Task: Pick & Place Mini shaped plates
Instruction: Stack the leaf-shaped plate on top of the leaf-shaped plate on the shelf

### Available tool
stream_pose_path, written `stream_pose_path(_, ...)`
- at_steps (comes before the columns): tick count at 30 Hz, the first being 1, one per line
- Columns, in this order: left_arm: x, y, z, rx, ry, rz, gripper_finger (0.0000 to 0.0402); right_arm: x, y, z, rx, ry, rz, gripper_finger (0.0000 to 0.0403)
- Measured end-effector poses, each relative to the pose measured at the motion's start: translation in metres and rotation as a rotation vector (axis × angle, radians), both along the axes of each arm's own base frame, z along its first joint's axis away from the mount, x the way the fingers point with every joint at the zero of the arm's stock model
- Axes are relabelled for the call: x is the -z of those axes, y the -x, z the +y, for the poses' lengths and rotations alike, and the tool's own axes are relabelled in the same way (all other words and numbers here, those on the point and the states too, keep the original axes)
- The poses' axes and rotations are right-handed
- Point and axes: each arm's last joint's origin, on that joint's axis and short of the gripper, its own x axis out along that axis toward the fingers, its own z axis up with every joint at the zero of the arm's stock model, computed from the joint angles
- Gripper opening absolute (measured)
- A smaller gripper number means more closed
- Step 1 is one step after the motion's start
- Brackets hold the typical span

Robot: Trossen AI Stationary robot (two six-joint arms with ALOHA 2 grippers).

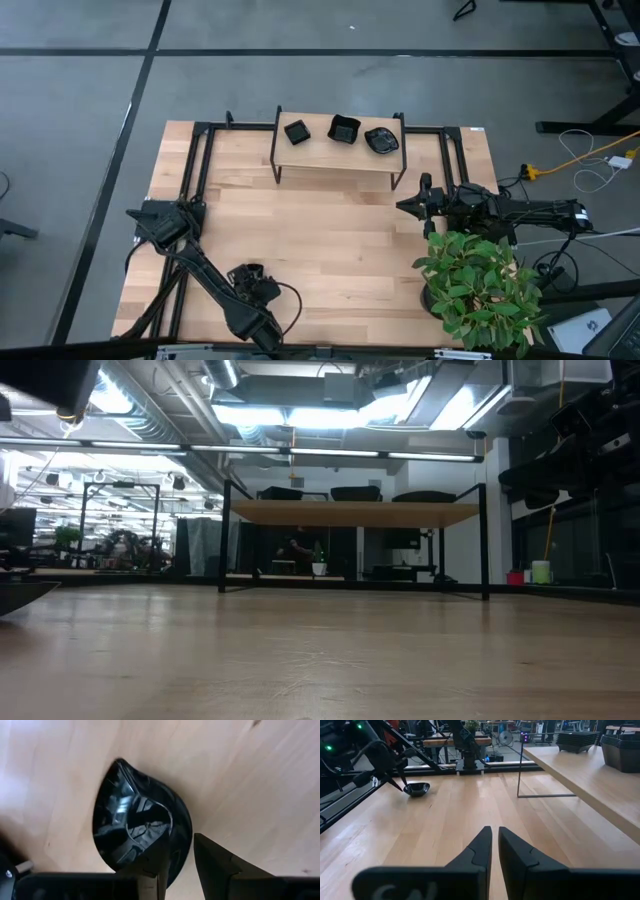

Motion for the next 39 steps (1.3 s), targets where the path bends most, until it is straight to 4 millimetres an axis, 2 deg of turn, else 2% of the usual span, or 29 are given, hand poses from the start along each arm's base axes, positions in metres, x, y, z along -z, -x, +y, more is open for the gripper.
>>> stream_pose_path(6, 0.016, 0.0, -0.003, -0.009, -0.002, 0.061, 0.0084, 0.0, 0.0, 0.0, 0.0, 0.0, 0.0, 0.0034)
stream_pose_path(13, 0.021, 0.001, -0.004, 0.003, -0.034, 0.055, 0.0082, 0.0, 0.0, 0.0, 0.0, 0.0, 0.0, 0.0034)
stream_pose_path(16, 0.021, 0.001, -0.004, -0.009, -0.034, 0.05, 0.0061, 0.0, 0.0, 0.0, 0.0, 0.0, 0.0, 0.0034)
stream_pose_path(20, 0.021, 0.001, -0.004, -0.012, -0.036, 0.049, 0.0011, 0.0, 0.0, 0.0, 0.0, 0.0, 0.0, 0.0034)
stream_pose_path(25, 0.02, 0.001, -0.004, -0.017, -0.045, 0.04, 0.0003, 0.0, 0.0, 0.0, -0.001, 0.0, 0.0, 0.0034)
stream_pose_path(28, 0.016, 0.001, -0.003, -0.012, -0.043, 0.017, 0.0003, 0.0, 0.0, 0.0, 0.0, 0.0, 0.0, 0.0034)
stream_pose_path(39, -0.018, -0.001, 0.003, 0.009, -0.043, -0.139, 0.0003, 0.0, 0.0, 0.0, 0.0, 0.0, 0.0, 0.0034)
